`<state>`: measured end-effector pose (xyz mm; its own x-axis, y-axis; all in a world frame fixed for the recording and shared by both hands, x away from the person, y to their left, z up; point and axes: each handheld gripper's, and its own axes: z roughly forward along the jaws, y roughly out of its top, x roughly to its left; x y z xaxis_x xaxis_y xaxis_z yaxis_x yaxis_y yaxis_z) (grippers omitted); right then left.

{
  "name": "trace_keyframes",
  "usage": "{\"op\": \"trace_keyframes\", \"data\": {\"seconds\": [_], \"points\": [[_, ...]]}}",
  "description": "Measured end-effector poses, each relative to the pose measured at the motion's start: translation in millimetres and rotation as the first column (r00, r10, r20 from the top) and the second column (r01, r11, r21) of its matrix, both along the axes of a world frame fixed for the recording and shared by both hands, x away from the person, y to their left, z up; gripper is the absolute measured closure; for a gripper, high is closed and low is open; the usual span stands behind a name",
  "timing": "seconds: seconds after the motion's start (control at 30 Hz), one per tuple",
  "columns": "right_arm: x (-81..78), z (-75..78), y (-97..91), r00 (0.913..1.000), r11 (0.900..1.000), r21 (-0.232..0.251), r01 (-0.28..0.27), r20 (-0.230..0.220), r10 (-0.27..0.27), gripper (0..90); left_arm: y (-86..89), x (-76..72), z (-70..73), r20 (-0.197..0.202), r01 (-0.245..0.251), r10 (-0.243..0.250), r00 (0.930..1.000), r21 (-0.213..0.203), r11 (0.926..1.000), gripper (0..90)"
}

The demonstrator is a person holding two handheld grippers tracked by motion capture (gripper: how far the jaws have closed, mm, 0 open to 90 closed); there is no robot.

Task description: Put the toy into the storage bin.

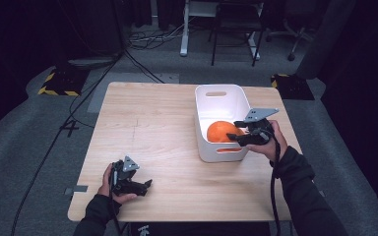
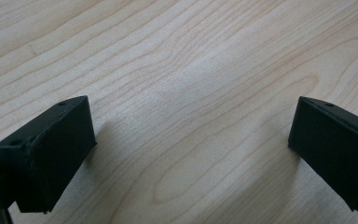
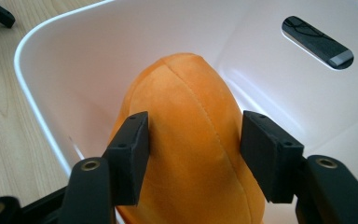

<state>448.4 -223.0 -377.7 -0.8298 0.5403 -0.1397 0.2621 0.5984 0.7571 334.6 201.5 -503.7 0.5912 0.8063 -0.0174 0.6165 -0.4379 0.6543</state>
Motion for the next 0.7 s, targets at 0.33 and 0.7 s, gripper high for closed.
{"op": "trace_keyframes", "data": {"seconds": [0.33, 0.7], "points": [[-1.3, 0.8, -0.4, 0.9999, 0.9998, 0.018, -0.001, 0.011, 0.001, 42.6, 0.0, 0.0, 0.0, 0.0, 0.0, 0.0, 1.0, 0.001, 1.0, 0.6], [-3.7, 3.6, 0.6, 0.9997, 0.9991, 0.042, -0.005, 0.024, 0.004, 41.4, 0.0, 0.0, 0.0, -0.002, 0.001, -0.001, 1.0, 0.0, 1.0, 0.6]]}}
